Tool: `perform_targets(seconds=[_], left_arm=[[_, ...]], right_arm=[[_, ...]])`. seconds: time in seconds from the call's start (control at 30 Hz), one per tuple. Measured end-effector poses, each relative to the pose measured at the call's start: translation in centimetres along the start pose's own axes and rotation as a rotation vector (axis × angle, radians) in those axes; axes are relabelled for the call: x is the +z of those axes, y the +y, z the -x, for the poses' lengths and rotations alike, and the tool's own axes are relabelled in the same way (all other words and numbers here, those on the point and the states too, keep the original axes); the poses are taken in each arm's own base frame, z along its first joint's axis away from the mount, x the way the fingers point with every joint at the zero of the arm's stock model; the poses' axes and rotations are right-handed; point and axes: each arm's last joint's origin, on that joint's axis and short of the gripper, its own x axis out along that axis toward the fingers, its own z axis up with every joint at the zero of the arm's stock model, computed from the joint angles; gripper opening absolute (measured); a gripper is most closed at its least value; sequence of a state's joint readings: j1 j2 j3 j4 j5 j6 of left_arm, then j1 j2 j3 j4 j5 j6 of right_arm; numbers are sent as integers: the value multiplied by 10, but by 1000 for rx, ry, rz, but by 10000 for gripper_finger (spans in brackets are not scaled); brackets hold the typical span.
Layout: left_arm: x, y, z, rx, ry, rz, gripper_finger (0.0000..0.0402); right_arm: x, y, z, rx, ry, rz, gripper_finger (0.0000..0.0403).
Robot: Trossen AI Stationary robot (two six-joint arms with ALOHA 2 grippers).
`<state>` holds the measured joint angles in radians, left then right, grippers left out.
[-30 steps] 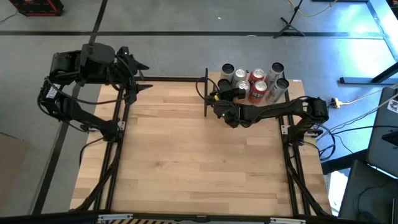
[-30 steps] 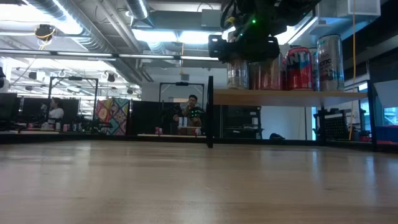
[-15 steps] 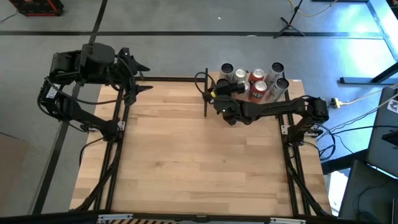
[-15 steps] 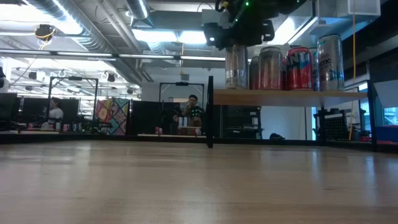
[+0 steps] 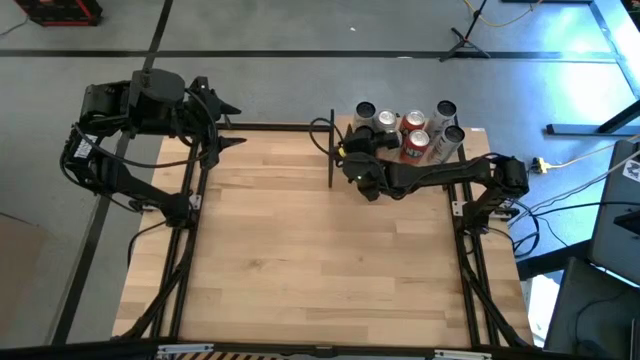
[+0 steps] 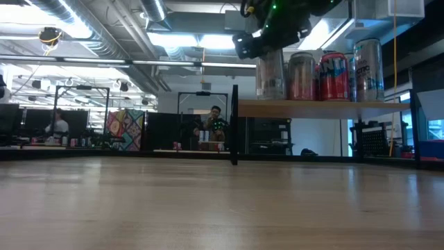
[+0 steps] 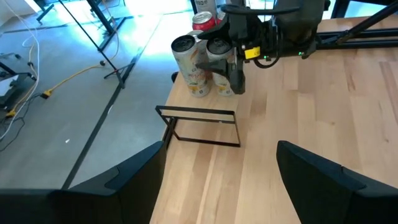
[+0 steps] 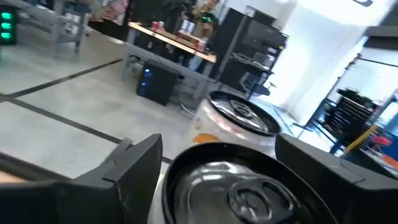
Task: Place canned beverage on shelf
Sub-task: Put the white yellow soda can on the shelf aligned with the other white yellow soda can, then return to Home Position
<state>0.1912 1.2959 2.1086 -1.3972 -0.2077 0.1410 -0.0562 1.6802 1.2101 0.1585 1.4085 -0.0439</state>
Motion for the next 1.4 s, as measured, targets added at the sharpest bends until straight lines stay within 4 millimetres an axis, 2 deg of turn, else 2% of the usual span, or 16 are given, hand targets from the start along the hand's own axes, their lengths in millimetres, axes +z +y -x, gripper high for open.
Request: perform_targets(seconds=[0.27, 0.4, 0.8, 0.93, 1.07, 1.2, 1.3, 1.4], left_arm=[[0, 0, 0, 0, 0, 0, 295], [0, 0, 0, 0, 0, 0, 295], [0, 0, 0, 1, 0, 15, 295], [0, 0, 0, 1, -1, 9, 295], [0, 0, 0, 0, 2, 13, 295], [-1, 0, 0, -1, 7, 24, 287], [-2, 0, 2, -6, 0, 19, 262], [-6, -1, 4, -23, -29, 1, 226]], right_arm=[[6, 0, 2, 43, -12, -16, 298], [14, -3, 0, 22, -12, -14, 298], [22, -12, -4, -16, -10, -4, 298], [36, -17, -3, 0, -20, -19, 298], [69, -27, 14, 72, -62, -23, 298], [102, -47, 49, 105, -92, -22, 298], [115, -61, 75, 143, -109, -2, 298], [119, -71, 94, 208, -133, -3, 298]])
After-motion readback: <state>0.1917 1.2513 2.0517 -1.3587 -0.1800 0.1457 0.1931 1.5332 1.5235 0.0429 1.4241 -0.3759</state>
